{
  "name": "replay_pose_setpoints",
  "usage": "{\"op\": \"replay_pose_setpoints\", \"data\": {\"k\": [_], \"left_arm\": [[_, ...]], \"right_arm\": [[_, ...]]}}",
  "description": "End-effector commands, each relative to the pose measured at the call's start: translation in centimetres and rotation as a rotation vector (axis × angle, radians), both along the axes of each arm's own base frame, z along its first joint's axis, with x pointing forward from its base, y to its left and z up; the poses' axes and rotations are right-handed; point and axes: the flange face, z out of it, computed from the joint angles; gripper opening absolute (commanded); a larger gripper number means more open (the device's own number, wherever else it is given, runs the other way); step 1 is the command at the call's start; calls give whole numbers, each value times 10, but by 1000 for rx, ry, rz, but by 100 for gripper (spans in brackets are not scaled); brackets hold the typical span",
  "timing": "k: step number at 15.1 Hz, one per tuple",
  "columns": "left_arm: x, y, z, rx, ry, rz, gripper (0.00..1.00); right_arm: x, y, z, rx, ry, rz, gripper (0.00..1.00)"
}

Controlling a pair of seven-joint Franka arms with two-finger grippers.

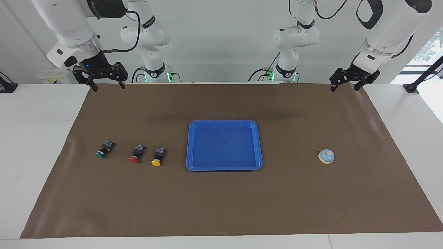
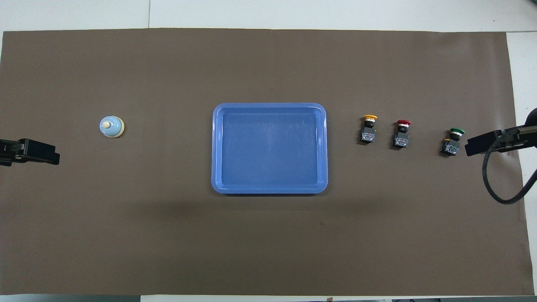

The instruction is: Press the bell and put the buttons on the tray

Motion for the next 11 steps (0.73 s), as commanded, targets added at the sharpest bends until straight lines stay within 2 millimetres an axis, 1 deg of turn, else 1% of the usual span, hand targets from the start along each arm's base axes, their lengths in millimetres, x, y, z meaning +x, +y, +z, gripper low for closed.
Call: {"op": "replay_pose_setpoints", "data": {"k": [1, 5, 6, 7, 8, 9, 10, 11], "left_arm": [[-4, 3, 2, -1, 15, 4, 100], [-2, 5, 2, 2, 4, 9, 100], [-2, 9, 0, 4, 4, 14, 100], [1, 14, 0, 17, -16, 18, 93], [4, 17, 0, 26, -44, 17, 67], [6, 18, -3, 26, -55, 18, 52], [10, 23, -8, 26, -67, 27, 23], [16, 28, -15, 26, -78, 36, 0]], "right_arm": [[-5, -3, 2, -3, -3, 11, 100], [-5, -3, 2, -3, -3, 11, 100], [-5, -3, 2, -3, -3, 11, 100], [-5, -3, 2, -3, -3, 11, 100], [-5, -3, 2, -3, -3, 11, 100], [-5, -3, 2, -3, -3, 13, 100], [-5, -3, 2, -3, -3, 11, 100], [-5, -3, 2, -5, -3, 11, 100]]}}
